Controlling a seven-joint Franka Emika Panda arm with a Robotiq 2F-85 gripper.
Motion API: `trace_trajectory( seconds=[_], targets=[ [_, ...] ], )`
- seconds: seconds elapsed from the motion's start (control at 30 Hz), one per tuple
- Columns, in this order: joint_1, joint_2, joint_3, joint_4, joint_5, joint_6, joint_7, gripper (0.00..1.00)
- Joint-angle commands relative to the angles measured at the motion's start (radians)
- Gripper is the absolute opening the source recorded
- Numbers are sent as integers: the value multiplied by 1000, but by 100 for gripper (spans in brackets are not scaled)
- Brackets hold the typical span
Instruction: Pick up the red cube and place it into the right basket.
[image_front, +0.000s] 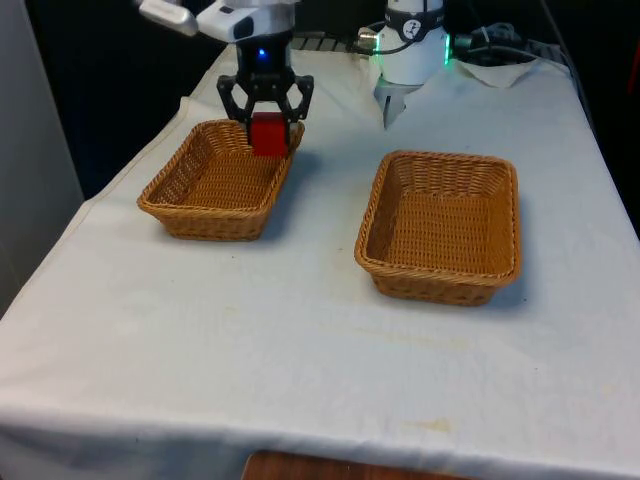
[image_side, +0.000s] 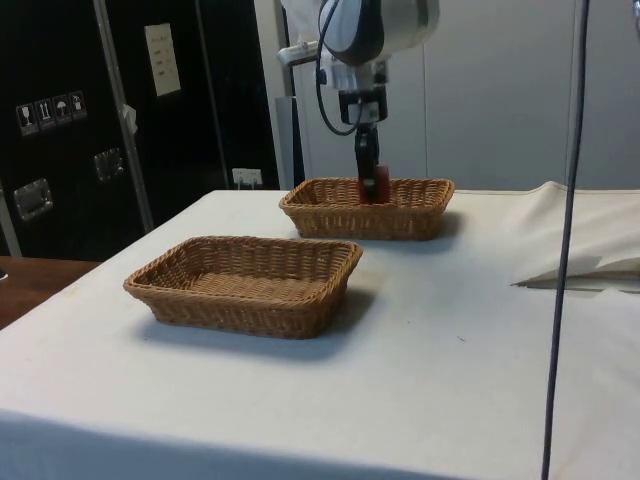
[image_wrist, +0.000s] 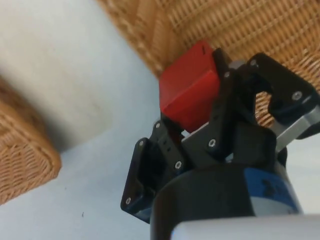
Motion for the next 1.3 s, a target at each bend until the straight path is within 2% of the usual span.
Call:
trace_trajectory(
  seconds=[0.0,0.03,0.07,0.1,0.3,0.33,0.37,0.47,0.63,0.67,0.7,0.73,0.87,0.9,0.93,0.97,1.03,1.13,1.17,1.23,1.27],
  targets=[
    [-11,0,2,7,10,-7,-16,3],
    [-13,4,-2,11,11,-9,-21,3],
    [-3,6,-10,8,0,-3,-9,3],
    [-15,8,-6,16,12,-11,-26,3],
    [-26,37,-31,47,22,-18,-57,3],
    [-12,33,-40,37,7,-8,-40,3],
    [-28,45,-32,54,28,-19,-63,3],
    [-35,77,-37,78,57,-21,-90,3],
    [-39,121,-42,104,110,-21,-131,3],
    [-27,124,-53,101,101,-17,-120,3],
    [-39,129,-43,108,121,-20,-140,3],
    [-43,145,-42,115,143,-18,-157,3],
    [-41,166,-50,128,169,-22,-178,3],
    [-32,172,-58,128,169,-17,-174,3],
    [-39,171,-54,132,175,-23,-183,3],
    [-39,171,-55,133,175,-24,-183,4],
    [-38,172,-57,134,175,-25,-183,18],
    [-38,172,-59,135,175,-26,-184,46],
    [-37,173,-60,136,175,-27,-184,71],
    [-37,173,-60,136,174,-27,-184,91],
    [-32,173,-63,133,171,-21,-178,97]
  ],
)
